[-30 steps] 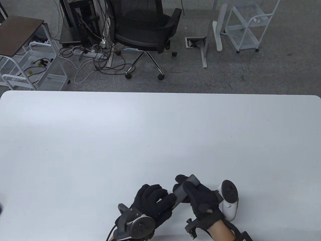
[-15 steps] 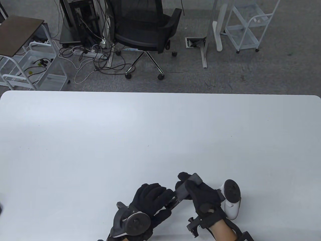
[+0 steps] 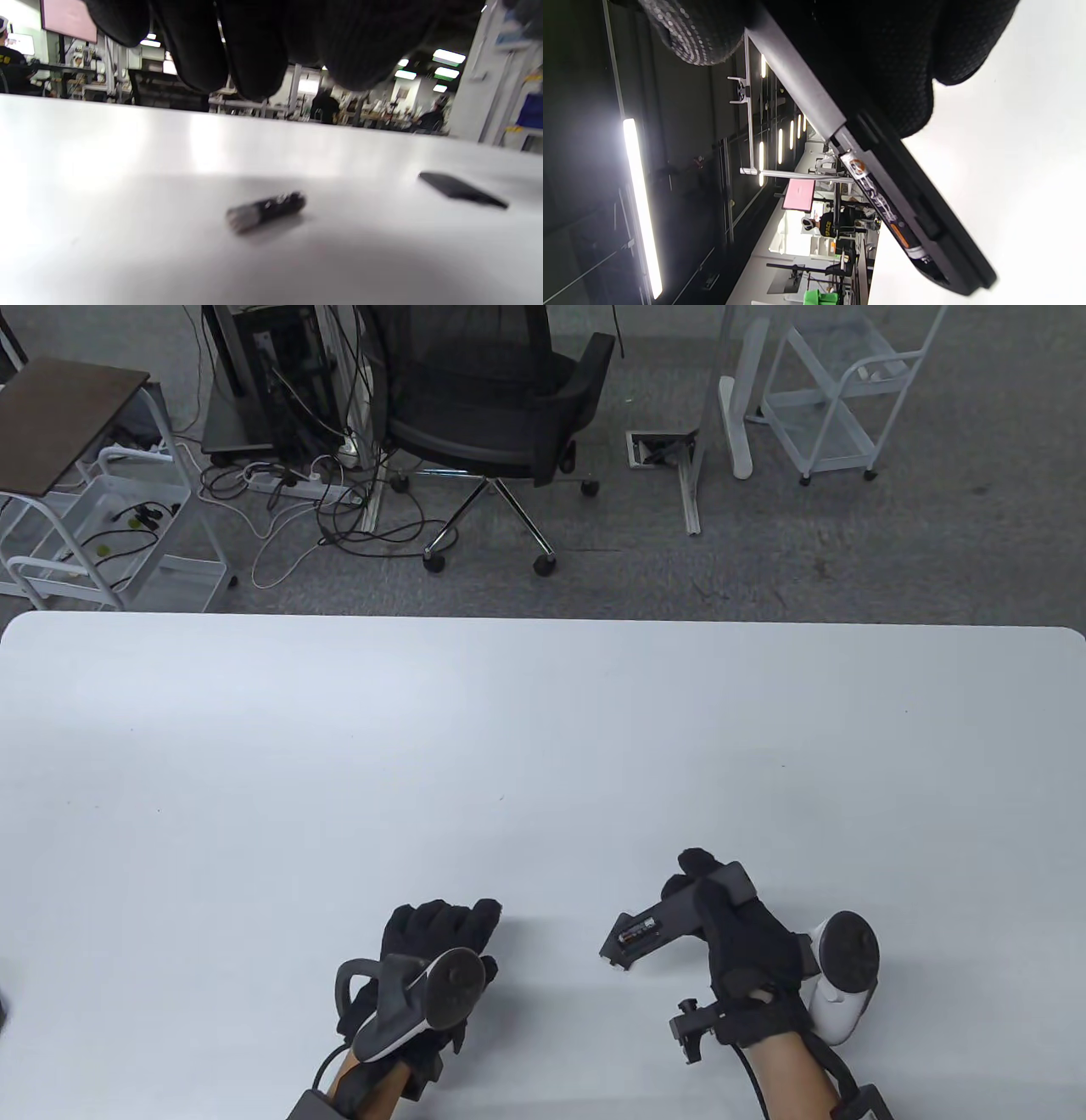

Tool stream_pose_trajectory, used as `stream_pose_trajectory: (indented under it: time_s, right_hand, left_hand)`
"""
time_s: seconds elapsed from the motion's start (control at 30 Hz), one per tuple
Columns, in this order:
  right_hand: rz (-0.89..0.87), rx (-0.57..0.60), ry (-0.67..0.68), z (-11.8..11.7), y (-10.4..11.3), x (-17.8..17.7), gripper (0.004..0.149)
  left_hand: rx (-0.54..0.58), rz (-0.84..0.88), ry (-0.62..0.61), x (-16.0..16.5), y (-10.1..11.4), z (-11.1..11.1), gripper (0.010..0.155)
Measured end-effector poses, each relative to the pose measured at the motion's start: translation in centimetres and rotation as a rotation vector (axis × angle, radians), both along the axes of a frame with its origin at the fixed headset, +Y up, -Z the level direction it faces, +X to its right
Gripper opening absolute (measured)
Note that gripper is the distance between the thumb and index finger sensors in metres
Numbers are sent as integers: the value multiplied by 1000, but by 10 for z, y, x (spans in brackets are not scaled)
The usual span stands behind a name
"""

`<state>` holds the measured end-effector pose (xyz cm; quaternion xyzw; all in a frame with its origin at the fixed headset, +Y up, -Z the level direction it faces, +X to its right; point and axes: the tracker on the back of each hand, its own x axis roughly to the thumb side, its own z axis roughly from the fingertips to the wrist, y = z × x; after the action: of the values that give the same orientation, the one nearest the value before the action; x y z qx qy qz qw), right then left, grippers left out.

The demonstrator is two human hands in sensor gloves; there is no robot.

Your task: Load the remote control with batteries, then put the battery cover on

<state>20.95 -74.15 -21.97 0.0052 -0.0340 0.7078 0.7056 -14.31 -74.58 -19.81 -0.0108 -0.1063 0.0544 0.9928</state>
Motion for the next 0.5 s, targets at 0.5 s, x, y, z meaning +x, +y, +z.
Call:
stream_pose_trajectory:
  time_s: [0.5]
  right_hand:
    - [-45,4,-48,-2,3,14,63]
  left_hand:
    - [-160,-172,31,-1,-28,-14,65]
